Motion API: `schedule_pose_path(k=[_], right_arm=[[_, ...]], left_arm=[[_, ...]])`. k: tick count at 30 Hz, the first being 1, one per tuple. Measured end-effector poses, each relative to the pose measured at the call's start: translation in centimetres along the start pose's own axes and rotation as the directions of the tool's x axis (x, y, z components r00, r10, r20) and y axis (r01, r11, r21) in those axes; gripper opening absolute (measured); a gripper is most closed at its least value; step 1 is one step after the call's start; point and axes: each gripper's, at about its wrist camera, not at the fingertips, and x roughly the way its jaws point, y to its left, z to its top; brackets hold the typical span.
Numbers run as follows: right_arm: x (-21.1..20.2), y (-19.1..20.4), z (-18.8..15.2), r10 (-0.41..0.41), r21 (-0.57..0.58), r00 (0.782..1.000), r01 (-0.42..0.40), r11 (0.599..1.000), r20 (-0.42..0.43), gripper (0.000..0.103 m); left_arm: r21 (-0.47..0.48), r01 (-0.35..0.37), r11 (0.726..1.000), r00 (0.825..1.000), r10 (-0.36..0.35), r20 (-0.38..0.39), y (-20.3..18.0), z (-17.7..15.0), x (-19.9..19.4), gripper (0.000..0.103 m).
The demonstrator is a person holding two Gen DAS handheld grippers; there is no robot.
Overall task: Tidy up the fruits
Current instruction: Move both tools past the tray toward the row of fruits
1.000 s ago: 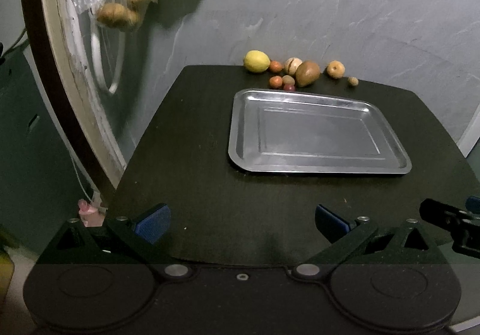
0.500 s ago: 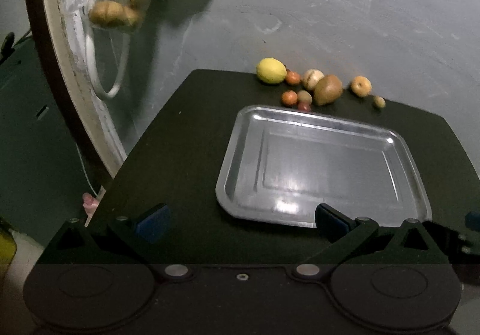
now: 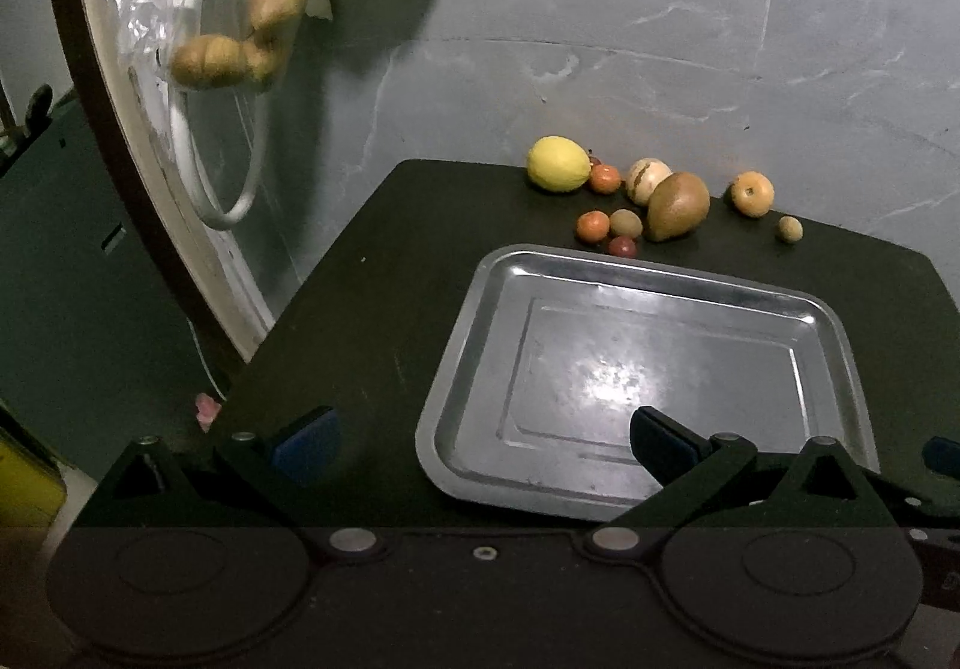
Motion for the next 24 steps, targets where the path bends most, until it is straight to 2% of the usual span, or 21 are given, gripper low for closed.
schedule_pose_path(k=[9,16,24], right_arm=[[0.7,0.2,0.6,-0.023,0.049,1.0,0.022,0.999,0.015,0.103],[1.9,1.3,1.7,-0.094,0.103,0.995,0.09,0.991,0.04,0.103],[4.0,4.3,2.3,-0.159,0.124,0.987,0.156,0.98,0.015,0.103]], left_arm=[[0.058,0.011,0.998,1.0,-0.011,-0.007,0.3,2.7,1.9,0.102],[0.134,0.079,0.988,0.997,-0.078,-0.008,1.1,5.3,4.4,0.102],[0.185,0.153,0.971,0.988,-0.15,-0.027,2.9,7.7,8.1,0.102]])
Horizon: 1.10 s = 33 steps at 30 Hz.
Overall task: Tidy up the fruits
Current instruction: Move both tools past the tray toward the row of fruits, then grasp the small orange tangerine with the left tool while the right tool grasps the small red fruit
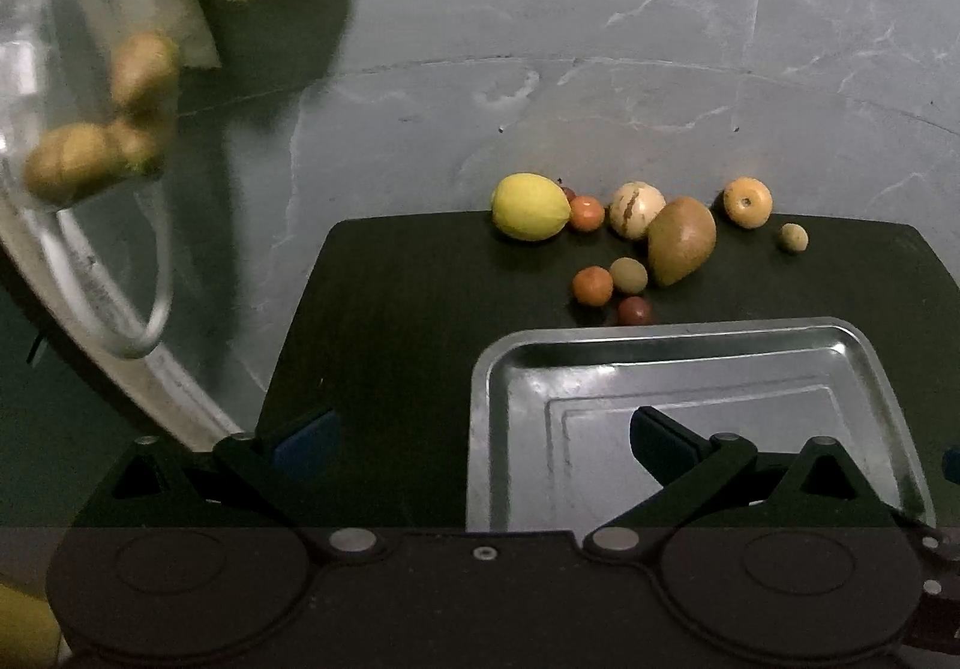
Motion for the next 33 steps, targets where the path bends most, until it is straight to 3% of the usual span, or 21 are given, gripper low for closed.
schedule_pose_path(k=[15,20,27,31,33], right_arm=[[4.6,5.4,2.8,-0.103,-0.083,0.994,0.1,0.992,-0.035,0.103],[6.3,6.2,4.3,-0.145,-0.103,0.989,0.144,0.984,-0.007,0.103],[9.3,7.6,6.2,-0.146,-0.15,0.989,0.146,0.978,0.014,0.102],[10.8,8.1,6.8,-0.148,-0.168,0.989,0.149,0.974,0.016,0.092],[11.6,8.2,7.0,-0.142,-0.17,0.99,0.142,0.975,0.012,0.09]], left_arm=[[0.005,0.143,0.99,0.99,-0.143,-0.007,3.3,4.3,7.0,0.102],[0.014,0.229,0.973,0.973,-0.228,-0.03,3.2,6.0,9.3,0.102],[0.011,0.292,0.956,0.955,-0.291,-0.058,2.8,7.8,12.2,0.102],[0.01,0.342,0.94,0.938,-0.34,-0.071,2.5,8.6,13.3,0.102],[0.01,0.362,0.932,0.93,-0.36,-0.073,2.3,8.9,13.7,0.097]])
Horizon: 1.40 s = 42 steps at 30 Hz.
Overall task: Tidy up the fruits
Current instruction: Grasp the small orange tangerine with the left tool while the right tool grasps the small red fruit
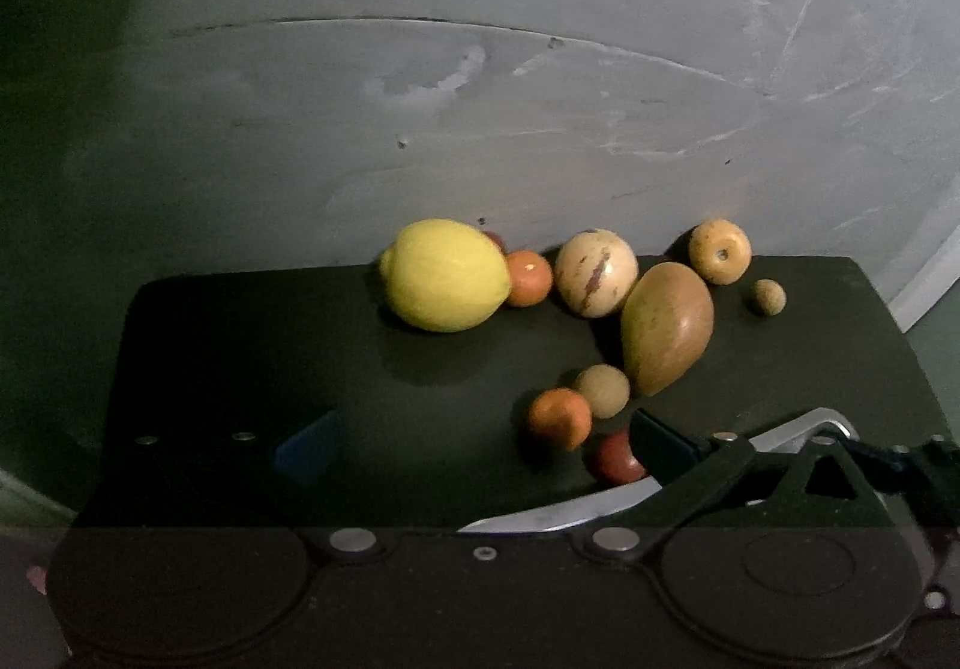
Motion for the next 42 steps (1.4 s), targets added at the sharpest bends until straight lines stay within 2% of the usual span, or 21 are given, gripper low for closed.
schedule_pose_path(k=[4,8,14,16,18,21,34,42], right_arm=[[1.3,0.5,0.3,0.03,-0.001,0.999,-0.03,1.0,-0.016,0.081],[2.5,1.2,0.3,0.044,-0.013,0.998,-0.044,0.999,-0.036,0.065],[3.8,1.8,0.2,0.049,-0.013,0.997,-0.05,0.999,-0.057,0.053],[4.1,1.9,0.2,0.054,-0.012,0.997,-0.055,0.998,-0.058,0.051],[4.2,2.1,0.3,0.058,-0.013,0.997,-0.059,0.998,-0.059,0.05],[4.5,2.3,0.4,0.067,-0.013,0.996,-0.068,0.998,-0.062,0.046],[6.2,2.1,0.7,0.094,0.055,0.991,-0.089,0.995,-0.097,0.026],[6.1,2.2,0.7,0.085,0.056,0.994,-0.081,0.995,-0.071,0.024]], left_arm=[[0.001,0.038,0.999,0.999,-0.038,-0.014,-0.1,0.4,0.9,0.092],[0.0,0.073,0.997,0.997,-0.073,-0.033,-0.2,0.6,1.8,0.085],[-0.019,0.12,0.993,0.991,-0.121,-0.061,-0.2,0.6,2.8,0.073],[-0.028,0.129,0.991,0.989,-0.131,-0.069,-0.1,0.5,2.9,0.068],[-0.037,0.139,0.99,0.987,-0.141,-0.078,0.0,0.5,3.0,0.056],[-0.051,0.149,0.988,0.984,-0.153,-0.091,0.2,0.5,3.3,0.048],[-0.078,0.185,0.98,0.975,-0.193,-0.112,0.5,0.9,4.1,0.03],[-0.081,0.17,0.982,0.98,-0.177,-0.094,0.6,1.0,3.4,0.029]])
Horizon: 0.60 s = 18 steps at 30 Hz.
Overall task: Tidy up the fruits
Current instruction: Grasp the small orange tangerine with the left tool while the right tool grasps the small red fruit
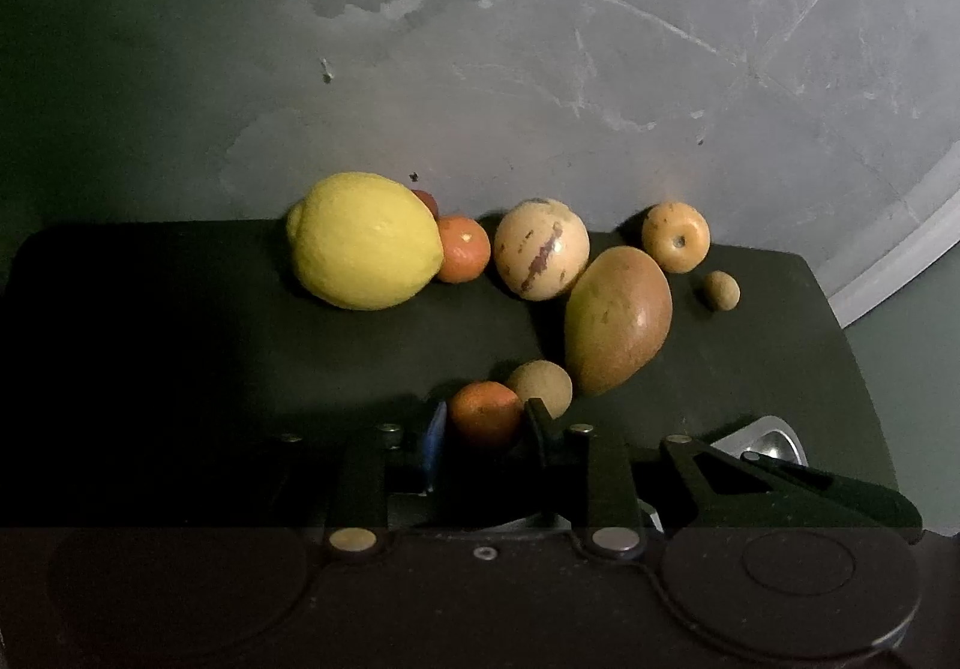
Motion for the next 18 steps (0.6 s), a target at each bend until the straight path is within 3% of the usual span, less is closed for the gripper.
schedule_pose_path(k=[18], right_arm=[[-4.9,0.9,-1.5,0.014,-0.004,0.997,-0.014,1.0,0.07,0.024]], left_arm=[[-0.016,-0.014,1.0,0.998,0.015,0.055,-0.1,-2.3,-4.6,0.029]])
